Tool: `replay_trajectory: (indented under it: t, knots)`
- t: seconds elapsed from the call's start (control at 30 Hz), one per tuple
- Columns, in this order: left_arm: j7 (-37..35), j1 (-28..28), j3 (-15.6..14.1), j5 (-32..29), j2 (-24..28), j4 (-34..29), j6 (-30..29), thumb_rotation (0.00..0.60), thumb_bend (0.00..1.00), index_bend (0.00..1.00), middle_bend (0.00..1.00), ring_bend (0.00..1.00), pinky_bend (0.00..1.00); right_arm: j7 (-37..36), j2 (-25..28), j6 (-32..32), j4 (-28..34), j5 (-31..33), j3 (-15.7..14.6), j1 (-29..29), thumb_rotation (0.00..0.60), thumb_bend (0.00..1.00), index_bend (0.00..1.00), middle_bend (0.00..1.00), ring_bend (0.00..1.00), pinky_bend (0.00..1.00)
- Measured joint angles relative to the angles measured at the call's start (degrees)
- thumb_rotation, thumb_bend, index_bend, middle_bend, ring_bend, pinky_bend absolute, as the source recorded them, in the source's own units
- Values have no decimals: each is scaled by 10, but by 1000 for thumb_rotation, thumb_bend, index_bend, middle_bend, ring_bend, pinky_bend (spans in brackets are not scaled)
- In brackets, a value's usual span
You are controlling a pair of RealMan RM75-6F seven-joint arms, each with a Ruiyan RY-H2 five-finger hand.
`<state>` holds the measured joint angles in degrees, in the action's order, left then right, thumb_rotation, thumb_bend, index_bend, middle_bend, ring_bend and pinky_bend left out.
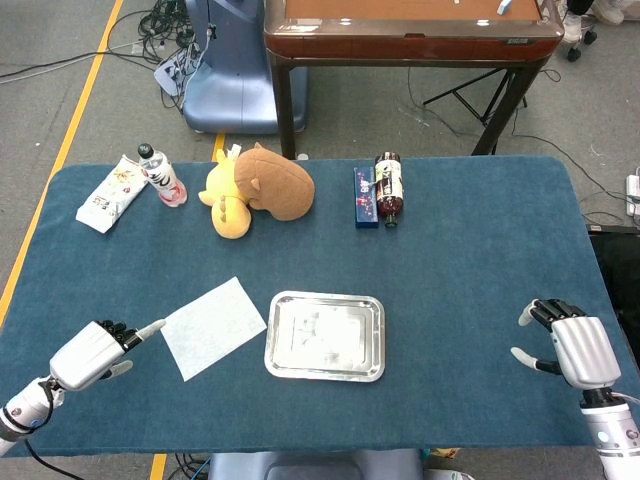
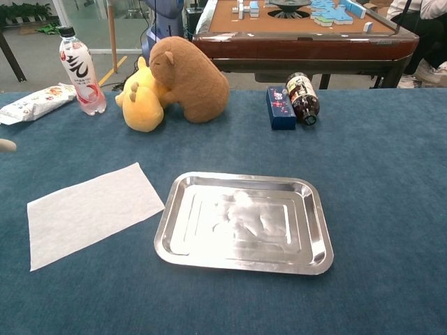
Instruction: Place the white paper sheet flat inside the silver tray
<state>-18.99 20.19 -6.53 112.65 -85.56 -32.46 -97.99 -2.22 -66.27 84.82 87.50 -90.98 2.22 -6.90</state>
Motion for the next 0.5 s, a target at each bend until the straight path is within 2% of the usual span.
replay_trajectory:
  t: [0.17, 0.33, 0.5]
  knots:
    - [13, 1, -14, -6, 3, -31, 33, 600, 51, 166, 796, 730, 894, -2, 1, 3, 0, -3, -1, 1, 600, 63, 496, 428, 344, 471]
    - [44, 3, -26, -16, 20, -88, 72, 600, 51, 169, 815, 736, 897, -5, 2, 5, 1, -3, -1, 1, 600, 63, 496, 429, 344, 471]
    - [71, 7, -35, -26, 37, -141, 103, 600, 51, 212, 877, 754, 904, -8, 4, 6, 1, -5, -2, 1, 600, 63, 496, 429, 344, 471]
